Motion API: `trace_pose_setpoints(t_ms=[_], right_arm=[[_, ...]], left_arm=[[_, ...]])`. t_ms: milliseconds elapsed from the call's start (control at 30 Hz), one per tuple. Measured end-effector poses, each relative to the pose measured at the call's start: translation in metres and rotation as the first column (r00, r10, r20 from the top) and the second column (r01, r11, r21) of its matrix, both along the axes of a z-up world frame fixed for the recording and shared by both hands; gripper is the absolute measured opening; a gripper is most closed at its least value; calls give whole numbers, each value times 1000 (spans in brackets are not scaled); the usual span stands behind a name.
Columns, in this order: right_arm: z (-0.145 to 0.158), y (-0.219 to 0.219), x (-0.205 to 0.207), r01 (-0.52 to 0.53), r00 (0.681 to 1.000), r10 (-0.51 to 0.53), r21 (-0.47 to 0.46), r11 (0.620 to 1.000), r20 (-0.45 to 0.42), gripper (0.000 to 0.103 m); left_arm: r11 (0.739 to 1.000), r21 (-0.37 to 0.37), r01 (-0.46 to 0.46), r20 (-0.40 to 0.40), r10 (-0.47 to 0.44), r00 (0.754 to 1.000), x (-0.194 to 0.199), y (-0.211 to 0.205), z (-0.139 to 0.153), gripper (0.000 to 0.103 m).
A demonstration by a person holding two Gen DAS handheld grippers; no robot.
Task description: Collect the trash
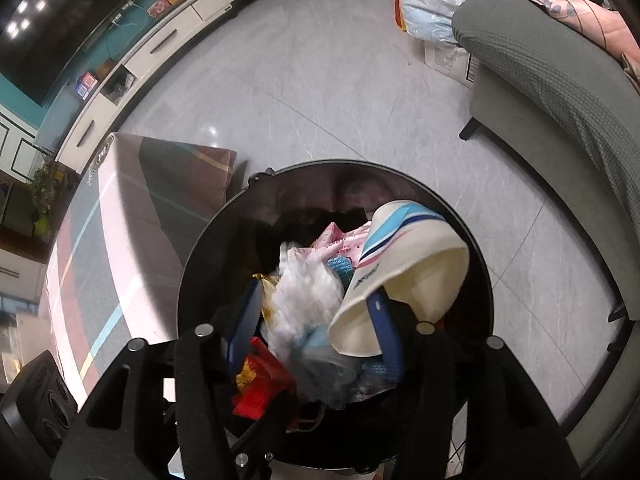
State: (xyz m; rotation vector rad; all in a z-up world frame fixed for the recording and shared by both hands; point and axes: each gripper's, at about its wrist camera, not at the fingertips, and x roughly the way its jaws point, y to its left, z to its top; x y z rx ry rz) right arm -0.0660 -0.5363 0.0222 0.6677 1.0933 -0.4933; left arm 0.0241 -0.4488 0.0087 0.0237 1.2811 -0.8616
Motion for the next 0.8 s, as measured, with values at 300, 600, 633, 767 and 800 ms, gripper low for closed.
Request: trace_pose_setpoints(t_ms=[300, 600, 633, 767, 800], right_arm=[[33, 3, -18, 21, 994, -17, -41, 999, 106, 73], [85, 15, -47, 47, 971, -8, -156, 987, 239, 100], [90, 17, -50, 46, 968, -2, -169, 985, 250, 100], [104, 22, -60, 48, 961, 11, -205, 978, 275, 100], [108, 25, -62, 50, 959, 13, -215, 975, 283, 100]], left_arm=[[998, -53, -17, 90, 22, 996, -5, 14, 36, 89], [991, -120, -51, 253, 80, 964, -21, 43, 94, 100], [990, -128, -54, 274, 87, 958, -24, 47, 100, 100], [990, -134, -52, 319, 93, 943, -31, 56, 116, 100], [990, -132, -52, 328, 93, 940, -34, 57, 119, 100]])
